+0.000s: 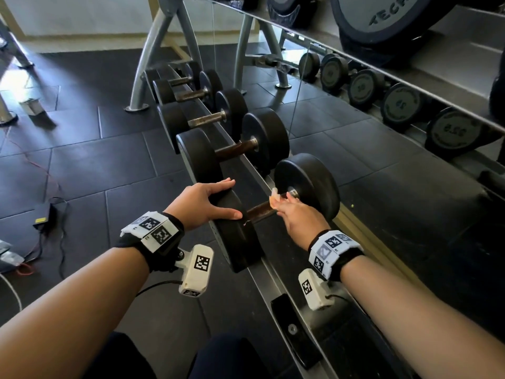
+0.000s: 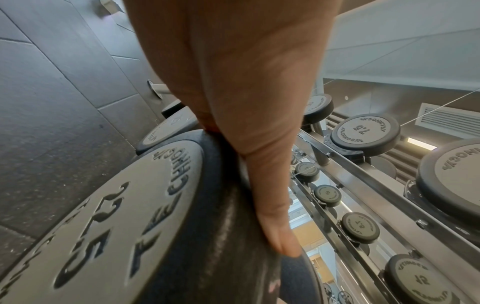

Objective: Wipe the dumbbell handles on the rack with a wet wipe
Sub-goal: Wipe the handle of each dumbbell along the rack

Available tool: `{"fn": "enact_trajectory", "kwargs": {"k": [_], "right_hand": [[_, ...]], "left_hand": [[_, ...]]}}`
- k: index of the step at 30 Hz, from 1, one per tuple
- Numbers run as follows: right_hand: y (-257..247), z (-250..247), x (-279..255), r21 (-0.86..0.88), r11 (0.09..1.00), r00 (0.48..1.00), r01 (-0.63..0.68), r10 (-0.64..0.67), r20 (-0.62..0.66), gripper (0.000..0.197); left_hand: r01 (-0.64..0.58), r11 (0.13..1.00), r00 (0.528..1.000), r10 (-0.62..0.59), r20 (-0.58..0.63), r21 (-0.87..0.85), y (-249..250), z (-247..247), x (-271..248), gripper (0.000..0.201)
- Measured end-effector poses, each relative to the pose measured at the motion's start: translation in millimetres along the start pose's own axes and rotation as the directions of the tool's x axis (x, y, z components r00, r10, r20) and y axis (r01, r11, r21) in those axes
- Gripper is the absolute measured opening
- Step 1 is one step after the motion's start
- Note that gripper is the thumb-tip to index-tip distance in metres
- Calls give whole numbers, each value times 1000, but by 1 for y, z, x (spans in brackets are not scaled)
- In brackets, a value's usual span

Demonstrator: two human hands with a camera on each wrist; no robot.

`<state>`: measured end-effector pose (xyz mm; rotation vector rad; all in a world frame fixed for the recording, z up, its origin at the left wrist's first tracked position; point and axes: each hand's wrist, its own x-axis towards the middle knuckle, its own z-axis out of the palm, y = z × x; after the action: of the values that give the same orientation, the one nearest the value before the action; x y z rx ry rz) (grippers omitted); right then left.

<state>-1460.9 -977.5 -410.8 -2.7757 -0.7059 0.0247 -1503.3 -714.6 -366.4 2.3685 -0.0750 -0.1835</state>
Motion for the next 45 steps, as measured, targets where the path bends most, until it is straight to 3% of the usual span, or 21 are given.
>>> {"fn": "enact_trajectory", "kwargs": {"k": [6,8,10,13,17,22,27,32,35,40,45], "right_hand": [[-17,6,0,7,990,990,139,-139,32,44],[-19,-3,9,34,995,995,92,-94,46,30],[-18,-16,20,166,986,998,-9,-1,64,25],[-15,-28,40,294,950,994,-104,110,-6,21],[-22,-34,70,291,950,985,-110,143,-96,22],[-43,-49,108,388,909,977,-152,196,-78,18],[-61,-63,146,480,836,930,-266,354,-101,13],[-66,-62,171,614,702,867,-360,495,-58,16],[-62,-54,185,586,724,869,-363,491,-68,14],[-53,-41,209,600,702,871,-384,490,-15,19],[-46,-28,231,553,743,888,-377,459,-13,25]], "left_hand": [[-64,997,998,63,8,39,-4,-1,6,93],[-79,996,996,78,37,36,-5,-5,9,92],[-88,995,993,85,80,37,-6,-13,15,85],[-119,992,986,113,126,39,-7,-29,31,66],[-166,984,986,166,-2,-64,-17,-56,63,36],[-236,967,966,222,-130,-98,-33,-99,103,23],[-215,976,968,218,-121,41,-56,-124,126,40],[-165,979,984,172,-54,122,-75,-125,147,65],[-180,979,980,187,-69,97,-82,-119,159,75],[-218,975,965,209,-156,-41,-97,-111,167,72],[-232,972,964,225,-142,-30,-103,-103,167,72]]}}
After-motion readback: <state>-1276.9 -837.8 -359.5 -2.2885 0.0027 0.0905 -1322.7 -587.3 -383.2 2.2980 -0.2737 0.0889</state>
